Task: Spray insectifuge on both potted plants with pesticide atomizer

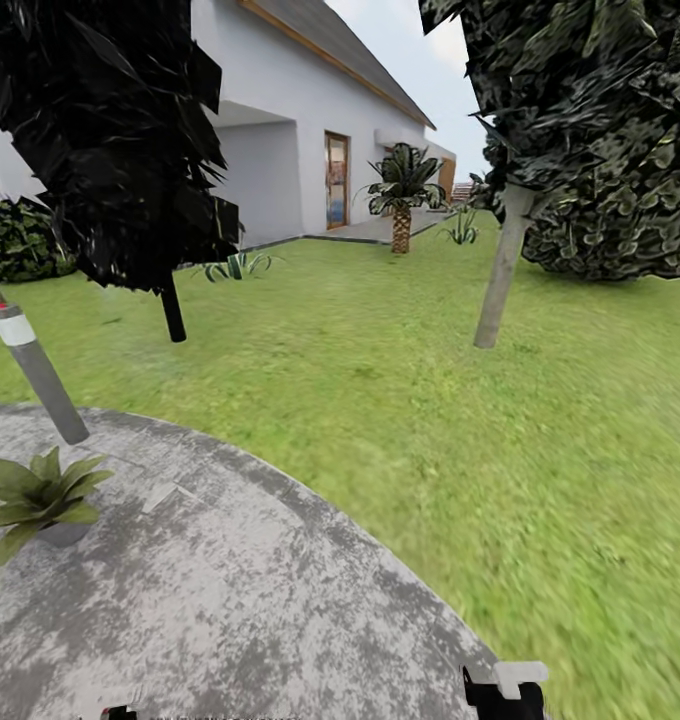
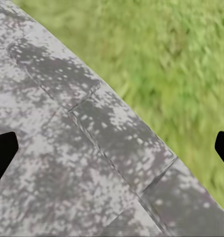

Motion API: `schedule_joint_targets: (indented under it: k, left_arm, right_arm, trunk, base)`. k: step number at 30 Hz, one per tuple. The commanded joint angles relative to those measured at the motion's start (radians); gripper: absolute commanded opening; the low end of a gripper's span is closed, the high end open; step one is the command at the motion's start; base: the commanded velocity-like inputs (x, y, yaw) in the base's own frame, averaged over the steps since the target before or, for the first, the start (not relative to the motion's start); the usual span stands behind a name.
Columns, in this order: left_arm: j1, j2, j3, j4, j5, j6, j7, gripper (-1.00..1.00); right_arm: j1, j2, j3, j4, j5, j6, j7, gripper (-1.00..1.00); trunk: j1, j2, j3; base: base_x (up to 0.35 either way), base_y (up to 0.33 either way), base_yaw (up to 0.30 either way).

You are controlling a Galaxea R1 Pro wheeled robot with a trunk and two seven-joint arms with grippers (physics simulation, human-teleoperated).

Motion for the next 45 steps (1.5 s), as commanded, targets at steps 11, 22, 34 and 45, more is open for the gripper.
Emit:
schedule_joint_targets:
  k: [11,22,34,45]
  left_arm:
    - [-0.001,-0.001,0.008,0.0,-0.006,-0.002,-0.006,-1.0]
    - [-0.001,-0.001,0.009,0.0,-0.006,-0.002,-0.005,-1.0]
    - [-0.001,0.0,0.01,0.0,-0.005,-0.002,-0.005,-1.0]
    - [-0.001,0.0,0.01,0.0,-0.004,-0.002,-0.005,-1.0]
  right_arm:
    - [0.0,0.0,0.009,0.0,-0.006,-0.003,-0.004,1.0]
    - [0.0,0.0,0.009,0.0,-0.006,-0.003,-0.005,1.0]
    - [0.0,0.017,0.009,-0.001,-0.006,-0.003,-0.007,1.0]
    - [0.0,0.017,0.009,-0.001,-0.006,-0.003,-0.008,1.0]
  trunk:
    - [0.0,0.0,-0.001]
    - [0.0,0.0,-0.001]
    - [0.0,0.0,-0.004]
    - [0.0,0.0,-0.009]
  base:
    - [0.0,0.0,0.278]
    - [0.039,-0.01,0.279]
    - [0.235,-0.159,0.279]
    - [0.309,-0.065,0.279]
